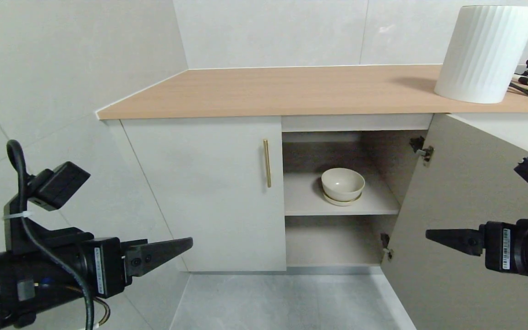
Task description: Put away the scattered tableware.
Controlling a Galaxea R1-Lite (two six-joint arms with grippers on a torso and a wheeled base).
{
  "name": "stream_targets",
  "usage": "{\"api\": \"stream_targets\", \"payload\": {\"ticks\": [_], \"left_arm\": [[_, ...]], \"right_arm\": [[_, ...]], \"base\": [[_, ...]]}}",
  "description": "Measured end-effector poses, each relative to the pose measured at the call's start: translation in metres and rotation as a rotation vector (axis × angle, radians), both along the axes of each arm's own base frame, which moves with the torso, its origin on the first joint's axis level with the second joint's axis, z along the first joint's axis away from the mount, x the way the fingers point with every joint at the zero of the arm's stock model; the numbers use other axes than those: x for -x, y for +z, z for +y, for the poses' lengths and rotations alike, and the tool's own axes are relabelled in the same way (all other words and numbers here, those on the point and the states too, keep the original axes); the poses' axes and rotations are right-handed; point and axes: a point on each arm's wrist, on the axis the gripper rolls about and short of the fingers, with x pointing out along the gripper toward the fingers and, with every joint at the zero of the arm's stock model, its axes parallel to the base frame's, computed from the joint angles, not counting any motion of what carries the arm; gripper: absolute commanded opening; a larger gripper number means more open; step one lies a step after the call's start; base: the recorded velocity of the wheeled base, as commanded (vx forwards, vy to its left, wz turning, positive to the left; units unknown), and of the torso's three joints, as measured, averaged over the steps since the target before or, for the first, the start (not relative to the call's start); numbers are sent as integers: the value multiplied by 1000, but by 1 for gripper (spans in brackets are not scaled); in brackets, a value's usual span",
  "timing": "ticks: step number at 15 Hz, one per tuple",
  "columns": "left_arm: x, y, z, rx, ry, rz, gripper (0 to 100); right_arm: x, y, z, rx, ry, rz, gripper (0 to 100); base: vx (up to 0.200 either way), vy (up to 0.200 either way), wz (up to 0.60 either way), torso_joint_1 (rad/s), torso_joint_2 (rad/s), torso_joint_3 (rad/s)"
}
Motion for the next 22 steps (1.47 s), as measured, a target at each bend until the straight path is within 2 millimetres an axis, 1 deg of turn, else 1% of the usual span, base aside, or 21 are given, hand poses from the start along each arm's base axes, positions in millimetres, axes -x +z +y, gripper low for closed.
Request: {"api": "stream_targets", "payload": {"ticks": [6,10,14,16,19,22], "left_arm": [[0,-1,0,-4,-3,5,100],[1,-1,0,-7,-4,3,100],[1,0,0,-6,-4,-5,100],[1,0,0,-6,-3,-6,100],[2,0,0,-7,-2,-7,100],[2,-1,1,-26,-11,-15,100]], "right_arm": [[3,1,-2,6,9,-10,100],[6,0,-3,7,10,-10,100],[24,3,-14,59,43,5,100],[31,3,-18,45,75,5,100],[36,2,-21,44,85,-1,100],[41,-2,-23,93,99,35,100]], "base": [[-200,0,0,1,5,2],[0,0,0,0,0,0],[0,0,0,0,0,0],[0,0,0,0,0,0],[0,0,0,0,0,0],[0,-200,0,4,2,4]]}}
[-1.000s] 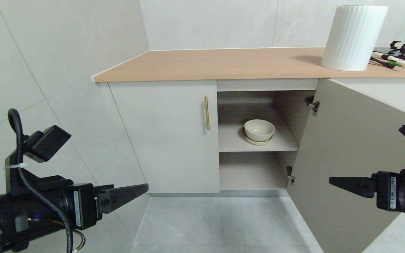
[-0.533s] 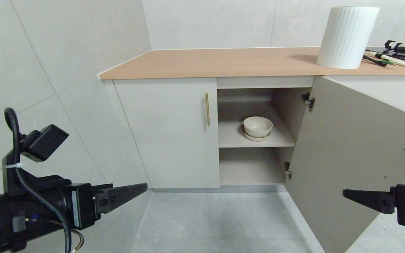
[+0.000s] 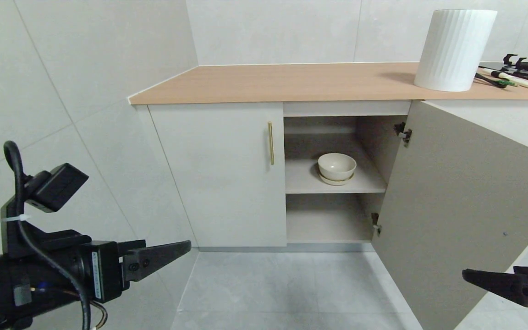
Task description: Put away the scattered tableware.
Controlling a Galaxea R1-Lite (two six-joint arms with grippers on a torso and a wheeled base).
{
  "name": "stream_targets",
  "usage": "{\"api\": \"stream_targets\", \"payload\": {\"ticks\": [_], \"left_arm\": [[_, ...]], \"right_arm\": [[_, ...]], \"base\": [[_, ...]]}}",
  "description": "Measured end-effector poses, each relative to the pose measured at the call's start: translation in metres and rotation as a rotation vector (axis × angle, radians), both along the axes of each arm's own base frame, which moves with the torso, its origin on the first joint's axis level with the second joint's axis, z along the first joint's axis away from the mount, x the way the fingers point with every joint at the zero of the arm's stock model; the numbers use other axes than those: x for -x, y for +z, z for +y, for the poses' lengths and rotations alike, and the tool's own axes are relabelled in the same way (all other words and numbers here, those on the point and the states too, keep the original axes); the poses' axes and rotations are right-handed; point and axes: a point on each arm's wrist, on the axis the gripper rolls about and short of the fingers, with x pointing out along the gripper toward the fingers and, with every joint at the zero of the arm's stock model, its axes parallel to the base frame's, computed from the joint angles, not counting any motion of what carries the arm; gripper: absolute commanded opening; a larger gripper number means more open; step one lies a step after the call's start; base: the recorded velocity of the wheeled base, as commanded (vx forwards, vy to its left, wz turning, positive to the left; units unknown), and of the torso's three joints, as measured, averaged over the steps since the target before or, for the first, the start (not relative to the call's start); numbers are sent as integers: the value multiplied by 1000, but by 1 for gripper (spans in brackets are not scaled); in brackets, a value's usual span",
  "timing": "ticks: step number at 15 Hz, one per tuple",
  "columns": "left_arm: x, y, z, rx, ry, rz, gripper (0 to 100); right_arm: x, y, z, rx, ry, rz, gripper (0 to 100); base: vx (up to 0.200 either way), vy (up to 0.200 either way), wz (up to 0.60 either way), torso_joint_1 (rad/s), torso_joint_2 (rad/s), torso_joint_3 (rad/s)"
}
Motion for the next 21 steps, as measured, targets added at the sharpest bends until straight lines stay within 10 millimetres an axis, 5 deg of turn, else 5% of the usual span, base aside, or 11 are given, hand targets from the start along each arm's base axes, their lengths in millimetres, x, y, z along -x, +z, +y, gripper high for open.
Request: {"api": "stream_targets", "payload": {"ticks": [7,12,21], "left_arm": [[1,-1,1,-3,-2,1,100],[1,-1,1,-1,-3,-1,100],[1,-1,1,1,-3,-1,100]], "right_arm": [[-1,-2,-4,35,-37,39,100],[-10,-4,-15,95,-134,132,100],[-49,4,-66,149,-448,36,100]], "base": [[0,-200,0,7,-1,2],[0,0,0,0,0,0],[0,0,0,0,0,0]]}}
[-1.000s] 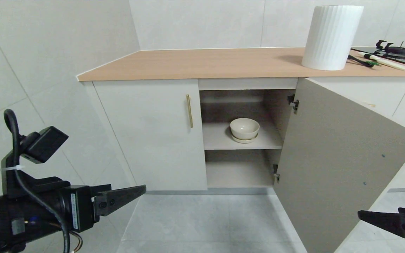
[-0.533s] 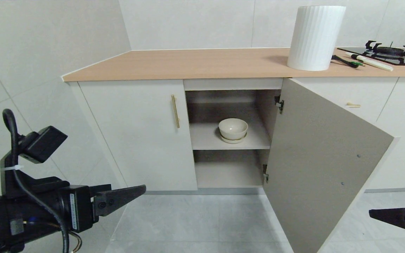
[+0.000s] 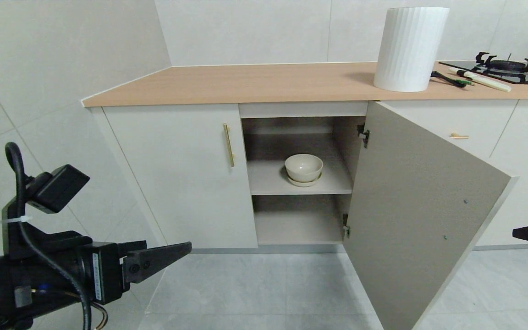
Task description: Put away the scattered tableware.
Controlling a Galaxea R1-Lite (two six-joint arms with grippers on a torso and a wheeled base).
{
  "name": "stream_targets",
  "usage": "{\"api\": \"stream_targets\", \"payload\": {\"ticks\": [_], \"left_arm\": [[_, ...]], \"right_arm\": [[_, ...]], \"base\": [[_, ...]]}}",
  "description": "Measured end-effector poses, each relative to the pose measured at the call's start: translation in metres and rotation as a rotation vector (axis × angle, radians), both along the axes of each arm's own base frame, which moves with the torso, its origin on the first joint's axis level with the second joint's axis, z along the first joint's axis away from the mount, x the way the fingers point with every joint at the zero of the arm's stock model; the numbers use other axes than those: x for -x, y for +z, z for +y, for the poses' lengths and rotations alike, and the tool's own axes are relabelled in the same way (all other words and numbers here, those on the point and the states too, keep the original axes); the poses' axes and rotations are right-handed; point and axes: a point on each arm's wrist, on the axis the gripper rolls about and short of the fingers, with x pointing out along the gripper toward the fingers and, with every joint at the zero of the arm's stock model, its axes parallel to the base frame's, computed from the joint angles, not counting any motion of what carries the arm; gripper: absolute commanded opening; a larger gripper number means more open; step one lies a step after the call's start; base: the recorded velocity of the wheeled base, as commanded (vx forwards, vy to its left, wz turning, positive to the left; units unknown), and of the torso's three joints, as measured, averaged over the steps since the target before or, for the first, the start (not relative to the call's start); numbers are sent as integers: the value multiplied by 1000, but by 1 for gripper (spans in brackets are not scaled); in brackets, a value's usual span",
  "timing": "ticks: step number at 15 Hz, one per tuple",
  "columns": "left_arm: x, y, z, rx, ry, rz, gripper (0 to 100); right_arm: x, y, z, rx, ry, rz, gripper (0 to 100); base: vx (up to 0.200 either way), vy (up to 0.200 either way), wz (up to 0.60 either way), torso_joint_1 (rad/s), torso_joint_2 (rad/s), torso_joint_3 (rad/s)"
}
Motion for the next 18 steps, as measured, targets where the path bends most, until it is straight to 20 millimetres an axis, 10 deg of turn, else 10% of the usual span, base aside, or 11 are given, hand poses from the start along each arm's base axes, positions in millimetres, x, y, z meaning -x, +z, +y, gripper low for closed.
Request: {"api": "stream_targets", "payload": {"ticks": [10,18], "left_arm": [[0,0,0,1,1,0,100],[2,3,1,8,1,-12,100]], "right_arm": [[-59,-27,-23,-87,-166,-90,100],[-66,-46,-7,-220,-80,-36,100]], "base": [[0,0,0,0,0,0],[0,0,0,0,0,0]]}}
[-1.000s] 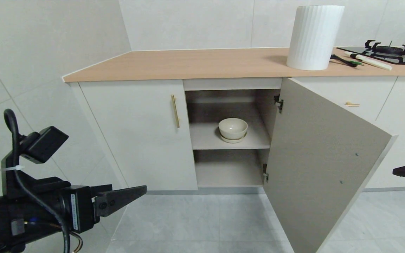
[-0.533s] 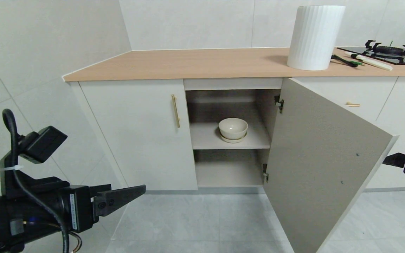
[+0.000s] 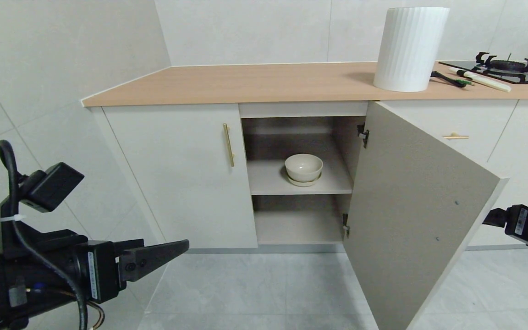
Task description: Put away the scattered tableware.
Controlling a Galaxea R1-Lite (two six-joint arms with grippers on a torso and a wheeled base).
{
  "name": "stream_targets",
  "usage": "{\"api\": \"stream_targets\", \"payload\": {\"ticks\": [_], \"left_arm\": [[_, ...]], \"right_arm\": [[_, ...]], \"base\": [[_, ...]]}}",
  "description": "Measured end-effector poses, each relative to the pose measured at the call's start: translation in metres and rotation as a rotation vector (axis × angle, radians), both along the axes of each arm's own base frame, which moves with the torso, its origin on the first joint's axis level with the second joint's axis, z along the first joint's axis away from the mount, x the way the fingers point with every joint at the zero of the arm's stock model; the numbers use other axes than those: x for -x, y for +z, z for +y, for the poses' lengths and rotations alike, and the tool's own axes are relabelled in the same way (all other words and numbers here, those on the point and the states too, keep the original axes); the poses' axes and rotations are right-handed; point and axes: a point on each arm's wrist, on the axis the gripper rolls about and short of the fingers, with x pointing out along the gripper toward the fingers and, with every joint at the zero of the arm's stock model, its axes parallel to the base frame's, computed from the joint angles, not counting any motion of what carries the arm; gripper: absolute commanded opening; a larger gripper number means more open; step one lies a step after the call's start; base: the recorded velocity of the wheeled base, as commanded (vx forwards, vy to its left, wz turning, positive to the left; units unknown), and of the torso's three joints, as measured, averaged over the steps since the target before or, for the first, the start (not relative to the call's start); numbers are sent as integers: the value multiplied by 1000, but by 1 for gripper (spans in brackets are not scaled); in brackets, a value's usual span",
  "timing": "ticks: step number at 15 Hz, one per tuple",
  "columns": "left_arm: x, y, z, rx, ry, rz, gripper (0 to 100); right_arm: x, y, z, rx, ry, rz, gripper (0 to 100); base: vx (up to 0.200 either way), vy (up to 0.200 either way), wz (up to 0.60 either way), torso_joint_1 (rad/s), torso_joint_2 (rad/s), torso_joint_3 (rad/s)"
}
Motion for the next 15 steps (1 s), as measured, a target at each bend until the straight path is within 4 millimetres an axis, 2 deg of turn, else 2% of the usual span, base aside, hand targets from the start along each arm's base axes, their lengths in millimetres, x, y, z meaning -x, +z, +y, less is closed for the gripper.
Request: {"api": "stream_targets", "payload": {"ticks": [4,8,12,15], "left_arm": [[2,3,1,9,0,-15,100],[4,6,2,14,-1,-25,100],[4,6,2,15,0,-28,100],[4,7,2,16,2,-29,100]], "right_arm": [[-1,-1,19,-20,67,0,100],[-2,-5,55,-41,216,9,100],[-17,-6,90,-48,343,-64,100],[-31,-4,107,-46,391,-73,100]], "base": [[0,0,0,0,0,0],[0,0,0,0,0,0],[0,0,0,0,0,0],[0,0,0,0,0,0]]}}
